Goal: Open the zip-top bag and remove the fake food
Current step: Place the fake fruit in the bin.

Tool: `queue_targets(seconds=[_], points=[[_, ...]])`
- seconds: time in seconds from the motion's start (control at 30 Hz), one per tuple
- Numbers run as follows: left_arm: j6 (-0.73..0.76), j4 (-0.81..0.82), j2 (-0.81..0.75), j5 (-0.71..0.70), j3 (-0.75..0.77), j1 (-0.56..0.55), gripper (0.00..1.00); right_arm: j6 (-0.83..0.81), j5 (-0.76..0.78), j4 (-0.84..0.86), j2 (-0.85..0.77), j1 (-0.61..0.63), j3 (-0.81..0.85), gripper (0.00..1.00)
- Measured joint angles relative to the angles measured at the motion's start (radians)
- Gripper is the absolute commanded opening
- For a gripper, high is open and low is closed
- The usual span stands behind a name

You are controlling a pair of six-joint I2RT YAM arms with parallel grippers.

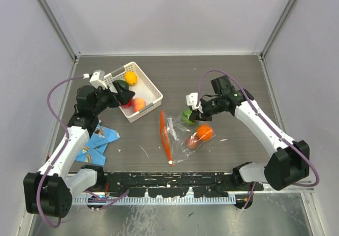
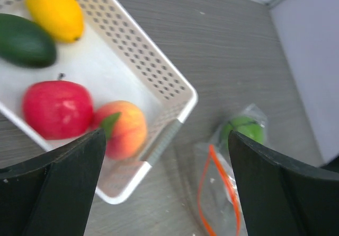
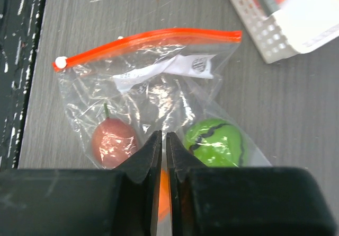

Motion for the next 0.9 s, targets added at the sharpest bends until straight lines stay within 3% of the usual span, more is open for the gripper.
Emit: queue_targets(seconds=[0.23, 0.33, 0.57, 0.77, 0.9], points=[[-0.155, 0.127, -0.102, 0.219, -0.123, -0.010, 0.96, 0.102, 0.005, 0.096, -0.109, -0.055, -0.005, 0.21], [-0.188, 0.154, -0.153, 0.251, -0.167, -0.054, 0.96, 0.146, 0.010, 0.124, -0.129, -0.076, -0.005, 0.31], [-0.199, 0.164, -0.306, 0.223, -0.253, -0.240, 0.91, 0.255, -0.025, 0.162, -0.146, -0.083, 0.040, 0.98], [-0.174, 0.224, -0.351, 0.159, -0.307, -0.391, 0.84, 0.185, -0.226, 0.100, -0.144, -0.082, 0.045, 1.00], [-0.119, 0.274, -0.323, 0.106, -0.366, -0.501, 0.75, 0.117, -0.282, 0.100, -0.177, -0.082, -0.074, 1.00]])
